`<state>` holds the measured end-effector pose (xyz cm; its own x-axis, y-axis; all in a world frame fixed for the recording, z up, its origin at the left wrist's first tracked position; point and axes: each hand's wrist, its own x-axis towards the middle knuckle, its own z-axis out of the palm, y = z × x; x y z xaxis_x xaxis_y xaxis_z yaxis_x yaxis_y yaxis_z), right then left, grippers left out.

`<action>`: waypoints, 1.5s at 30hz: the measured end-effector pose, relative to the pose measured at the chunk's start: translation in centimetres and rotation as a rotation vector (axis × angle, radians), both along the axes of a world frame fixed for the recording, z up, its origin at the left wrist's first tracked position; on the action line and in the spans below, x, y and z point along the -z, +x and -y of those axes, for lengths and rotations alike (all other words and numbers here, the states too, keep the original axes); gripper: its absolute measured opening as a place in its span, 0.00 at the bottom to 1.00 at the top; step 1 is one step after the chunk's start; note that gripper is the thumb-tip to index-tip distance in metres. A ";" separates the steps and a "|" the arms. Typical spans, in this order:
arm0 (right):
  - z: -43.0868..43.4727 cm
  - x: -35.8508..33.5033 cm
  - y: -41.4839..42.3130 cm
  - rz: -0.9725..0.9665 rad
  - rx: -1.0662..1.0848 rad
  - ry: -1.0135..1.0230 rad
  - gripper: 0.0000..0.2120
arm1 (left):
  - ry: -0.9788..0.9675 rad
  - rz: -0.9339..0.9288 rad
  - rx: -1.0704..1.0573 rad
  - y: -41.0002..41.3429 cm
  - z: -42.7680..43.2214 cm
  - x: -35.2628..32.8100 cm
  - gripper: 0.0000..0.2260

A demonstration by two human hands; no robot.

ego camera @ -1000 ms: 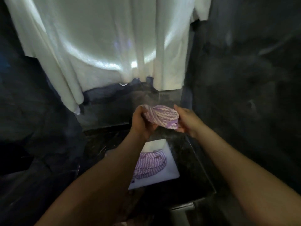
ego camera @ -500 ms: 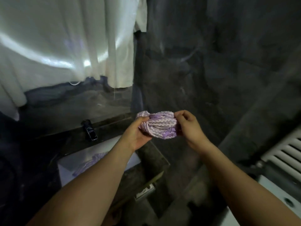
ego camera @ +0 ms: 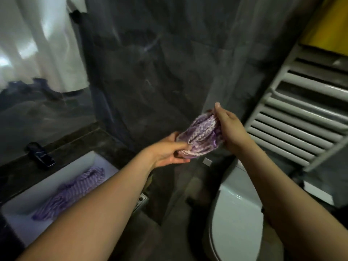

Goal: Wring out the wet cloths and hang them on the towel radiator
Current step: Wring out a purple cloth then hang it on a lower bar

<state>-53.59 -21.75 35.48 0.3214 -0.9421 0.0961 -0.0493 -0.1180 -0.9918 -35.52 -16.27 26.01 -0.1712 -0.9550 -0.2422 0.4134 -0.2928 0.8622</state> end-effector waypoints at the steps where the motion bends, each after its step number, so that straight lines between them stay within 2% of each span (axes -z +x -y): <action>1: 0.6 0.2 -2.0 -0.002 0.052 0.013 0.27 | -0.003 0.009 0.011 -1.9 0.9 0.2 0.23; 4: 1.7 1.4 -6.1 0.042 0.187 0.064 0.27 | -0.029 -0.126 -0.105 -5.9 2.7 0.8 0.12; 6: 2.6 2.4 -9.7 0.039 0.288 0.077 0.25 | -0.008 -0.266 -0.152 -8.9 4.4 0.9 0.09; 8: 3.5 3.6 -13.1 -0.043 0.324 0.053 0.25 | 0.044 -0.366 -0.169 -11.4 6.0 1.0 0.09; 11: 4.8 4.7 -17.2 -0.295 0.303 -0.010 0.21 | 0.094 -0.427 -0.188 -14.8 8.2 0.1 0.11; 14: 5.8 4.8 -20.0 -0.415 0.206 -0.020 0.10 | 0.091 -0.360 -0.153 -17.5 9.8 -1.2 0.11; 16: 6.6 4.5 -21.5 -0.438 0.157 -0.040 0.06 | 0.033 -0.271 -0.120 -18.9 11.1 -1.9 0.08; 17: 7.1 4.3 -21.8 -0.441 0.137 -0.059 0.08 | -0.013 -0.231 -0.120 -19.5 11.8 -2.1 0.07; 19: 8.1 3.5 -22.6 -0.408 0.123 -0.099 0.17 | -0.113 -0.130 -0.111 -21.0 13.4 -2.7 0.07; 21: 9.2 2.6 -23.1 -0.323 0.134 -0.074 0.31 | -0.193 0.014 -0.062 -22.7 14.5 -3.2 0.10; 22: 9.8 2.1 -23.3 -0.263 0.158 -0.035 0.34 | -0.232 0.103 -0.029 -23.4 14.9 -3.3 0.14; 24: 11.3 1.4 -24.6 -0.145 0.210 0.071 0.30 | -0.296 0.248 0.036 -25.5 15.7 -3.8 0.19; 25: 11.6 1.3 -24.7 -0.115 0.214 0.096 0.24 | -0.308 0.272 0.059 -25.7 16.0 -3.8 0.19; 27: 12.9 1.3 -26.1 -0.032 0.198 0.101 0.11 | -0.310 0.239 0.085 -27.3 17.0 -4.2 0.16; 29: 13.8 1.0 -27.6 0.067 0.204 0.094 0.05 | -0.288 0.206 0.057 -28.5 18.6 -4.4 0.15; 33: 15.3 0.2 -31.2 0.276 0.355 0.181 0.12 | -0.261 0.288 -0.133 -29.6 22.0 -4.6 0.13; 36: 16.7 0.7 -33.6 0.214 0.403 0.186 0.11 | -0.340 0.495 -0.226 -30.6 23.7 -4.4 0.10; 38: 17.1 1.0 -34.6 0.147 0.344 0.165 0.10 | -0.341 0.500 -0.119 -31.7 24.6 -4.9 0.08; 40: 17.2 1.3 -35.4 0.105 0.307 0.135 0.13 | -0.314 0.430 -0.018 -32.6 25.4 -5.7 0.10; 43: 17.7 1.3 -37.3 0.120 0.397 0.105 0.22 | -0.275 0.306 0.056 -33.9 26.8 -6.8 0.09; 45: 17.8 1.3 -38.7 0.150 0.422 0.087 0.23 | -0.293 0.309 0.155 -34.5 28.0 -6.9 0.08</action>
<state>-92.32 -39.56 34.23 -0.1040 -0.9942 0.0274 0.0694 -0.0347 -0.9970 -69.98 -44.24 32.90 -0.2793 -0.9598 -0.0276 0.0940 -0.0560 0.9940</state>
